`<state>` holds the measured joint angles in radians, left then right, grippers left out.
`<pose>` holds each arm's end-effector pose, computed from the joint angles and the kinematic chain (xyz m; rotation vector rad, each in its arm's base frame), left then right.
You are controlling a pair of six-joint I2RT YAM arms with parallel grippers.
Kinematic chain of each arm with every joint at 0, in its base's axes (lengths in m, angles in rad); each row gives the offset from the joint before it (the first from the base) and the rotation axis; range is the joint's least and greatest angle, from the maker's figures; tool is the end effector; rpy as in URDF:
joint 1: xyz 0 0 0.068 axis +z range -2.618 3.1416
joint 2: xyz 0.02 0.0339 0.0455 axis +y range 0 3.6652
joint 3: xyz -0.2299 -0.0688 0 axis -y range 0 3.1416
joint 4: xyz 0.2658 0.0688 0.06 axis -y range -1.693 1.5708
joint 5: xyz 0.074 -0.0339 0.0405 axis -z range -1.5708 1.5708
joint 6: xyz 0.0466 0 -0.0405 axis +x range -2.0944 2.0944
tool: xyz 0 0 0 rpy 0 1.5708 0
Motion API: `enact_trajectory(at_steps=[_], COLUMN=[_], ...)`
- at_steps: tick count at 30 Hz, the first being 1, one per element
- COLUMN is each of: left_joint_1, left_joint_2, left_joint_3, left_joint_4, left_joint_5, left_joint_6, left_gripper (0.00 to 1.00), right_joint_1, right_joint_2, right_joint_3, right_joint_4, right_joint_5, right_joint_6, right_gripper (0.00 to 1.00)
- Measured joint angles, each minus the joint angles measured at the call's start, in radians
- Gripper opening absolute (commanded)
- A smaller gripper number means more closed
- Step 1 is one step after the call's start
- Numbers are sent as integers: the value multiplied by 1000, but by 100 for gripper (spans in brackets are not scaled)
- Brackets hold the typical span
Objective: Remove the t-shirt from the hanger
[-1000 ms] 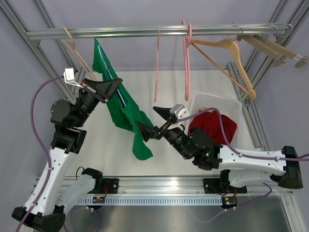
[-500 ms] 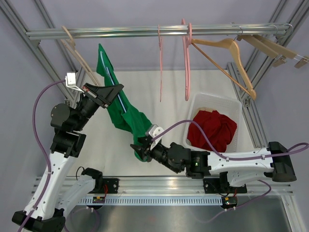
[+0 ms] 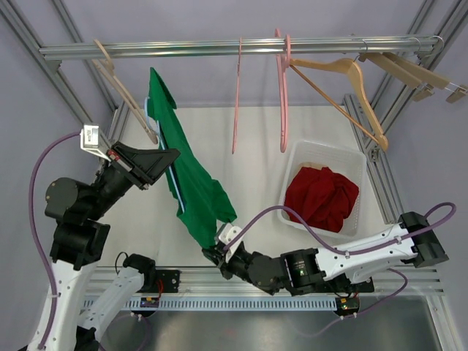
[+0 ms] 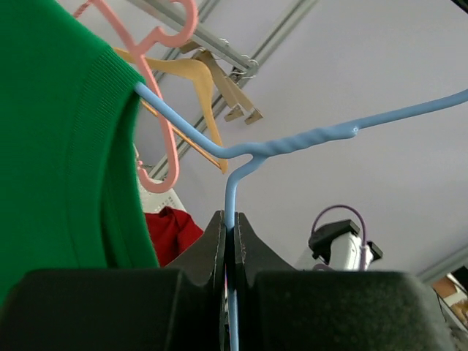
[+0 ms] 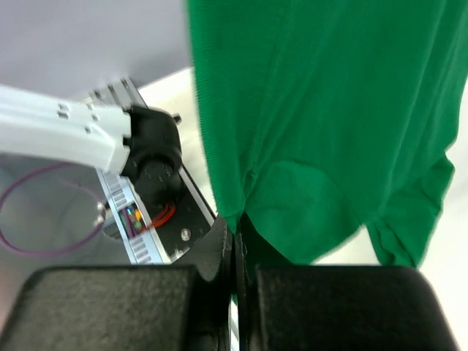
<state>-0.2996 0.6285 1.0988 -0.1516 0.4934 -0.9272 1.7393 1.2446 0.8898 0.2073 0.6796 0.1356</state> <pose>0.1397 -0.0663 0.4586 0.0303 1.4178 -1.3419 -0.0257 0.3258 0.2790 -0.8498 1.5339 0.8151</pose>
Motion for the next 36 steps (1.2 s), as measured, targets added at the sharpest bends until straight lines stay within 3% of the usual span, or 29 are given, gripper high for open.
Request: enact_trajectory(at_steps=[5, 9, 18, 25, 30, 33, 34, 36], left_joint_1=[0, 0, -3, -85, -99, -110, -112, -114], left_joint_2=[-23, -48, -95, -272, -313, -315, -315, -315], left_joint_3=[116, 158, 182, 104, 71, 65, 65, 66], left_joint_4=[-97, -115, -187, -259, -271, -275, -275, -275], left_joint_5=[14, 25, 190, 275, 338, 354, 358, 366], left_joint_6=[71, 89, 74, 73, 56, 46, 43, 38], left_gripper=[0, 0, 0, 0, 0, 0, 0, 0], right_joint_1=[95, 104, -156, -290, -401, -492, -512, -530], right_joint_2=[1, 1, 1, -14, 3, 16, 19, 23], right_joint_3=[2, 2, 98, 242, 292, 287, 278, 252], right_joint_4=[-79, -69, -51, 7, 43, 87, 105, 151], right_joint_5=[167, 235, 158, -6, -184, -329, -376, -454], right_joint_6=[18, -23, -249, -377, -365, -317, -298, -267], right_gripper=[0, 0, 0, 0, 0, 9, 18, 24])
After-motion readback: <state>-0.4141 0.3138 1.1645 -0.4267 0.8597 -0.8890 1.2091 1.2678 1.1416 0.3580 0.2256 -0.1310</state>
